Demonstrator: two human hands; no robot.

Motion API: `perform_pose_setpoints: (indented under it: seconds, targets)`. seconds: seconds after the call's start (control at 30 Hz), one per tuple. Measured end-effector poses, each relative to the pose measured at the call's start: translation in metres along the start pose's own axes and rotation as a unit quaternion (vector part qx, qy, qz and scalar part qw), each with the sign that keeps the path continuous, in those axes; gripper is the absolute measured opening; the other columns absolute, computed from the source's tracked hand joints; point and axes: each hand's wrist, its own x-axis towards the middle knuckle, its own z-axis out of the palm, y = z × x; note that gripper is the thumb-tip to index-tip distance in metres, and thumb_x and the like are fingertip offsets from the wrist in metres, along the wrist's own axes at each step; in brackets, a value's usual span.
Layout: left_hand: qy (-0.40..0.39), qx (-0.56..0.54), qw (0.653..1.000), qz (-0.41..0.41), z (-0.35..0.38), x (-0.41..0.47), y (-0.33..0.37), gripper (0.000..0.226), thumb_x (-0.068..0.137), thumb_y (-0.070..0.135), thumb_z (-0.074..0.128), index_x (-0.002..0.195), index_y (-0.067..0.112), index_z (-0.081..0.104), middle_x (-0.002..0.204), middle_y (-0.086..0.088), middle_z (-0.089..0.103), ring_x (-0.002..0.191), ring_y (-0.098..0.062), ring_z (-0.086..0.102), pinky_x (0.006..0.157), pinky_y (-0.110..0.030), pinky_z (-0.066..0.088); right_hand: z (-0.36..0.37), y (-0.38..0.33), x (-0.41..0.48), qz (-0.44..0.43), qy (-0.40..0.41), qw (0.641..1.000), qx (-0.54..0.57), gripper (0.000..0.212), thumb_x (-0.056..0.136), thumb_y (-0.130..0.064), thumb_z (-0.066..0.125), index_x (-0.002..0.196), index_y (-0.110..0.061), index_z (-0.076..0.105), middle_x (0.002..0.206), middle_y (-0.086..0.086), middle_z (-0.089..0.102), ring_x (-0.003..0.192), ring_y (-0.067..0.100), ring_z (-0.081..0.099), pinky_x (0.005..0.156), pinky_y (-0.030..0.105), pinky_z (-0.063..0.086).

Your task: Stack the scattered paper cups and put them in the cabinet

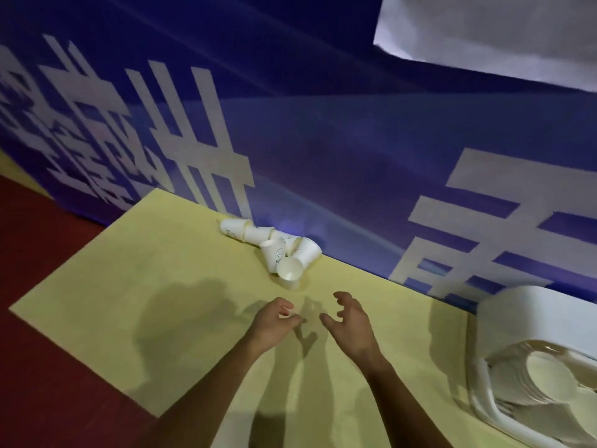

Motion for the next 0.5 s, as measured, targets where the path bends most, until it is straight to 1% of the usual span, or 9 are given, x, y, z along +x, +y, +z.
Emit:
perform_pose_setpoints:
  seconds: [0.07,0.13,0.2,0.23,0.3,0.33,0.37,0.43,0.5]
  targets:
    - [0.021,-0.011,1.000,-0.017,-0.016,0.029,-0.007,0.054,0.062,0.048,0.069,0.107,0.021,0.062,0.111,-0.003,0.062,0.101,-0.017,0.061,0.087,-0.028,0.047,0.017,-0.006,0.021,0.018,-0.007,1.000,-0.004,0.062,0.086,-0.034,0.073,0.140,-0.021,0.045,0.135,0.004,0.054,0.110,0.020,0.059,0.094,0.037,0.050]
    - [0.031,-0.017,0.999,-0.033,-0.033,0.060,-0.015,0.051,0.070,0.045,0.075,0.113,0.019,0.061,0.114,-0.003,0.061,0.102,-0.017,0.060,0.085,-0.027,0.044,0.034,-0.011,0.043,0.040,-0.013,0.999,-0.004,0.067,0.085,-0.035,0.075,0.142,-0.022,0.042,0.136,0.004,0.054,0.113,0.020,0.058,0.096,0.039,0.050]
    - [0.044,-0.032,0.998,-0.045,-0.047,0.094,-0.019,0.049,0.080,0.037,0.077,0.119,0.015,0.058,0.120,-0.008,0.059,0.104,-0.019,0.058,0.086,-0.027,0.043,0.052,-0.016,0.065,0.063,-0.017,0.998,0.010,0.075,0.083,-0.034,0.078,0.145,-0.022,0.038,0.136,0.006,0.053,0.117,0.022,0.057,0.097,0.040,0.050]
    - [0.046,-0.044,0.997,-0.048,-0.053,0.111,-0.020,0.056,0.079,0.039,0.078,0.123,0.014,0.055,0.122,-0.009,0.057,0.106,-0.021,0.058,0.088,-0.028,0.043,0.062,-0.018,0.075,0.070,-0.014,0.997,0.021,0.080,0.082,-0.033,0.080,0.147,-0.021,0.035,0.136,0.007,0.052,0.118,0.024,0.056,0.098,0.041,0.049]
    - [0.050,-0.065,0.996,-0.047,-0.061,0.139,-0.018,0.087,0.063,0.057,0.077,0.131,0.012,0.048,0.123,-0.008,0.057,0.109,-0.021,0.058,0.087,-0.028,0.042,0.083,-0.021,0.092,0.071,0.002,0.997,0.033,0.092,0.079,-0.031,0.084,0.151,-0.018,0.029,0.135,0.009,0.051,0.120,0.027,0.054,0.100,0.043,0.048]
    - [0.057,-0.068,0.995,-0.043,-0.064,0.151,-0.017,0.100,0.055,0.064,0.074,0.134,0.011,0.045,0.124,-0.007,0.057,0.109,-0.020,0.058,0.085,-0.027,0.041,0.093,-0.022,0.098,0.072,0.010,0.997,0.035,0.097,0.077,-0.031,0.085,0.153,-0.016,0.026,0.136,0.010,0.050,0.121,0.029,0.053,0.101,0.044,0.047]
    - [0.059,-0.066,0.995,-0.037,-0.065,0.162,-0.017,0.107,0.052,0.067,0.071,0.137,0.010,0.042,0.125,-0.007,0.057,0.110,-0.019,0.057,0.085,-0.026,0.040,0.102,-0.024,0.104,0.077,0.019,0.996,0.041,0.101,0.075,-0.032,0.086,0.153,-0.015,0.024,0.137,0.010,0.049,0.123,0.029,0.051,0.101,0.045,0.047]
    - [0.057,-0.068,0.996,-0.027,-0.064,0.179,-0.016,0.110,0.053,0.066,0.072,0.141,0.009,0.038,0.130,-0.005,0.054,0.112,-0.017,0.056,0.086,-0.026,0.041,0.117,-0.027,0.112,0.088,0.051,0.993,0.061,0.102,0.072,-0.032,0.086,0.153,-0.016,0.025,0.138,0.009,0.049,0.124,0.028,0.050,0.102,0.046,0.047]
    - [0.057,-0.095,0.994,-0.020,-0.062,0.192,-0.019,0.109,0.053,0.064,0.076,0.141,0.014,0.035,0.129,-0.004,0.059,0.111,-0.016,0.061,0.090,-0.033,0.051,0.128,-0.030,0.116,0.077,0.090,0.991,0.069,0.092,0.072,-0.031,0.084,0.148,-0.016,0.034,0.133,0.005,0.053,0.119,0.025,0.051,0.097,0.043,0.048]
